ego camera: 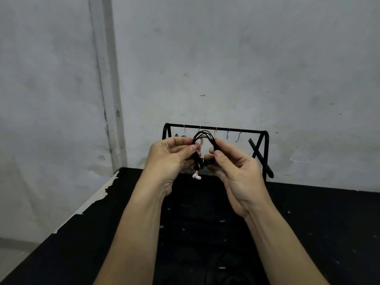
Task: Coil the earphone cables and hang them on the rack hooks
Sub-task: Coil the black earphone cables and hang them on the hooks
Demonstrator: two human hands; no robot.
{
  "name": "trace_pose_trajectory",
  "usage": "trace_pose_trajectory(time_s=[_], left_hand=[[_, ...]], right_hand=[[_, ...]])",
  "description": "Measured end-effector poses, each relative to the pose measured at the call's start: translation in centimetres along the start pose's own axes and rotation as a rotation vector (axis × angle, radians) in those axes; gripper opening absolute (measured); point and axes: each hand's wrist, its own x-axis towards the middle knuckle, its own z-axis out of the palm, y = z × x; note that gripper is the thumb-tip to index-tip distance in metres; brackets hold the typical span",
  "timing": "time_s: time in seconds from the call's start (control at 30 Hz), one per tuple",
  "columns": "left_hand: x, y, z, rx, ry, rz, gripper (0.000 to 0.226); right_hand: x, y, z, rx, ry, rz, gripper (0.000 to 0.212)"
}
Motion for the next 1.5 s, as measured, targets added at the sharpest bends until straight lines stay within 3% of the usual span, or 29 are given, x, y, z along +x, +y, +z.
trace_pose_trajectory(time_s=[0.23, 0.43, 0.73, 0.9, 1.0, 1.1, 1.3, 1.4, 1.5], left_hand=[[0.2, -0.5, 0.1, -0.001, -0.046, 0.009, 0.014], [0.3, -1.0, 0.3, 0.040, -0.084, -0.015, 0.018], [-0.3, -1.2, 1.3, 0.151, -0.101, 0.018, 0.018], [-0.2, -1.5, 1.3, 0.192, -0.144, 0.005, 0.029], [-0.6, -1.2, 1.4, 0.159, -0.230, -0.053, 0.034], [-0.8, -1.0, 1.6, 0.045, -0.310, -0.098, 0.018], [-0.1, -1.9, 1.8, -0.122, -0.227, -0.162, 0.009], [0.1, -2.2, 1.9, -0.111, -0.174, -0.151, 0.006], [-0.2, -2.2, 2.1, -0.020, -0.113, -0.088, 0.006]], right_hand=[[0.1, 0.1, 0.0, 0.050, 0.028, -0.023, 0.032], [0.0, 0.1, 0.0, -0.058, 0.082, -0.117, 0.018], [0.1, 0.6, -0.6, -0.698, 0.073, -0.411, 0.024], [-0.1, 0.5, -0.6, -0.863, 0.100, -0.461, 0.020], [-0.2, 0.0, -0.8, -0.883, 0.132, -0.474, 0.019], [-0.2, -0.5, -1.0, -0.890, 0.128, -0.473, 0.018], [-0.5, -1.0, -0.7, -0.750, 0.125, -0.350, 0.023], [-0.5, -1.1, -0.7, -0.579, 0.146, -0.237, 0.038], [-0.3, -1.3, -0.6, -0.460, 0.127, -0.145, 0.035]])
